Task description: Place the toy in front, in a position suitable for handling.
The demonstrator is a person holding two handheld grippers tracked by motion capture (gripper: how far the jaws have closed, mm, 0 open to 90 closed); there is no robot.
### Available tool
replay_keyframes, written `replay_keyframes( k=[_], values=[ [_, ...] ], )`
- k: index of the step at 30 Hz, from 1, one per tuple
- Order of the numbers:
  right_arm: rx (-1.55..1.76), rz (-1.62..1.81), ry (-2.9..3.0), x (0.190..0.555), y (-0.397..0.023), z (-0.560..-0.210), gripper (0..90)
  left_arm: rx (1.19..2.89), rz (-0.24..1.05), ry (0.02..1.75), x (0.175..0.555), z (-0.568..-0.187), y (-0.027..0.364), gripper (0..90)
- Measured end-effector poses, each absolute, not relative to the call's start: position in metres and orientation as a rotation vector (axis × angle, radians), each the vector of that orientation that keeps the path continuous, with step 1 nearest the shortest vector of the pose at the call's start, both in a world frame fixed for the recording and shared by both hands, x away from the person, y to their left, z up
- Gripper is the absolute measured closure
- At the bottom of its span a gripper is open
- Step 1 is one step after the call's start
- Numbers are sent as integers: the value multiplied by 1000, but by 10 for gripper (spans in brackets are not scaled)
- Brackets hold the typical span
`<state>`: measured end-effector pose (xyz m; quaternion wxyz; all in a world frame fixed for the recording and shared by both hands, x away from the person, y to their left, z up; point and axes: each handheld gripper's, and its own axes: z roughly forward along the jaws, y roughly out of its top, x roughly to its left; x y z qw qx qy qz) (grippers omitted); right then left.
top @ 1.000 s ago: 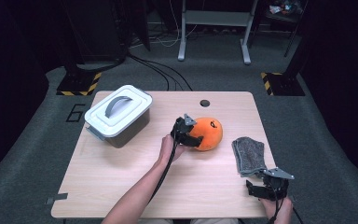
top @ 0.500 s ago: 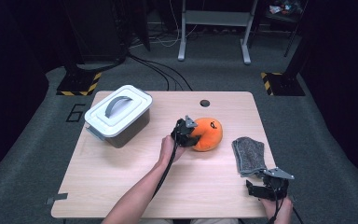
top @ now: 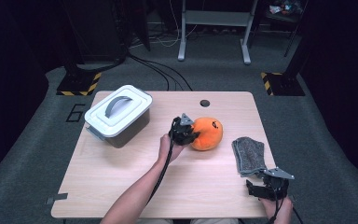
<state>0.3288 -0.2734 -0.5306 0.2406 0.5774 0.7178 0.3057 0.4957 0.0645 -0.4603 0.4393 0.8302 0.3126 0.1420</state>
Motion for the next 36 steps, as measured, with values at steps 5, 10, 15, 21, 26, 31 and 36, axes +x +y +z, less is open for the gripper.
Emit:
replay_keyframes(
  k=[5,10,15,21,26,31,36],
  values=[
    [1580,836,1964,329,-273,-531,0,2059,313,747,493,-454,75,747],
    [1579,836,1963,329,-273,-531,0,2053,269,719,486,-447,86,746],
    [1574,836,1965,329,-274,-531,0,2061,264,677,473,-442,93,745],
    [1572,836,1965,329,-274,-531,0,2061,228,627,467,-440,100,744],
    [1578,836,1964,329,-274,-531,0,2072,190,589,465,-439,105,740],
    [1572,836,1966,329,-274,-531,0,2105,171,567,467,-444,109,732],
    [1580,835,1963,329,-273,-531,0,2117,145,579,470,-459,112,667]
  ],
)
